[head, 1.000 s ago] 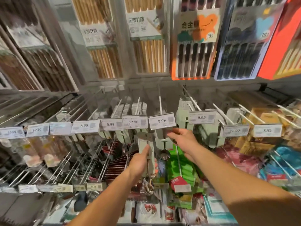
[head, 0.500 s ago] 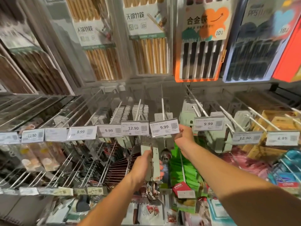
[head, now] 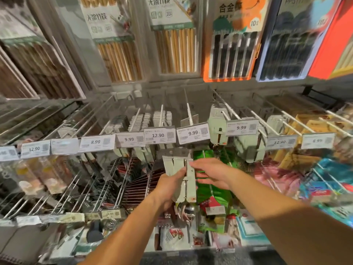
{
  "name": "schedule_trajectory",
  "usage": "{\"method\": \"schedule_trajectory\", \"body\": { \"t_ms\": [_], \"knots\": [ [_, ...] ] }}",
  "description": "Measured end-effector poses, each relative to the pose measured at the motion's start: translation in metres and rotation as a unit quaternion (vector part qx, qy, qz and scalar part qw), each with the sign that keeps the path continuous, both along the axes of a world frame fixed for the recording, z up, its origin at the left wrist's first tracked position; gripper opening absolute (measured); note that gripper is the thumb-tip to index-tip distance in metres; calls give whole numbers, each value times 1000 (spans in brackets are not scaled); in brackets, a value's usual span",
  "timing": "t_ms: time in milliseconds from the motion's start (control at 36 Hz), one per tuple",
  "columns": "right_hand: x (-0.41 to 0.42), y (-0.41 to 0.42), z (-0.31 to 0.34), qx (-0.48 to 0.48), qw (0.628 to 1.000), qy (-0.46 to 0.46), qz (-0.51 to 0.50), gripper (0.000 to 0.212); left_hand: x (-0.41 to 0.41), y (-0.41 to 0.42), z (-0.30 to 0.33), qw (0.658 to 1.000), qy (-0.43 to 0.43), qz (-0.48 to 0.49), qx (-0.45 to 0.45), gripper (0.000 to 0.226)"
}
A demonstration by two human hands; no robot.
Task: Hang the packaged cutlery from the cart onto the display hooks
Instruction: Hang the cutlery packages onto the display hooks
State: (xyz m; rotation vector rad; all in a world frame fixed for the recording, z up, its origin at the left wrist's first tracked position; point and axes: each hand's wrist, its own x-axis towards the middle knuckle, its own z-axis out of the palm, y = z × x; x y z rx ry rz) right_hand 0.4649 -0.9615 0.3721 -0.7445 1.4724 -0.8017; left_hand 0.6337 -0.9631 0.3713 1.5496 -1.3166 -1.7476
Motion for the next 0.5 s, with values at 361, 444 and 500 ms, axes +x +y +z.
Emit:
{"method": "schedule_trajectory", "body": {
  "t_ms": [361, 444, 500],
  "knots": [
    [3, 38, -1, -84, 990, -85, -74, 27, 3, 15, -6, 998, 52, 24, -14, 52],
    [-1, 35, 1, -111, 987, -74, -93, 33, 13, 14, -3, 997, 61, 35, -26, 50],
    [0, 32, 7, -133, 980, -70, -128, 22, 19, 12, -3, 995, 90, 51, -11, 56]
  ]
}}
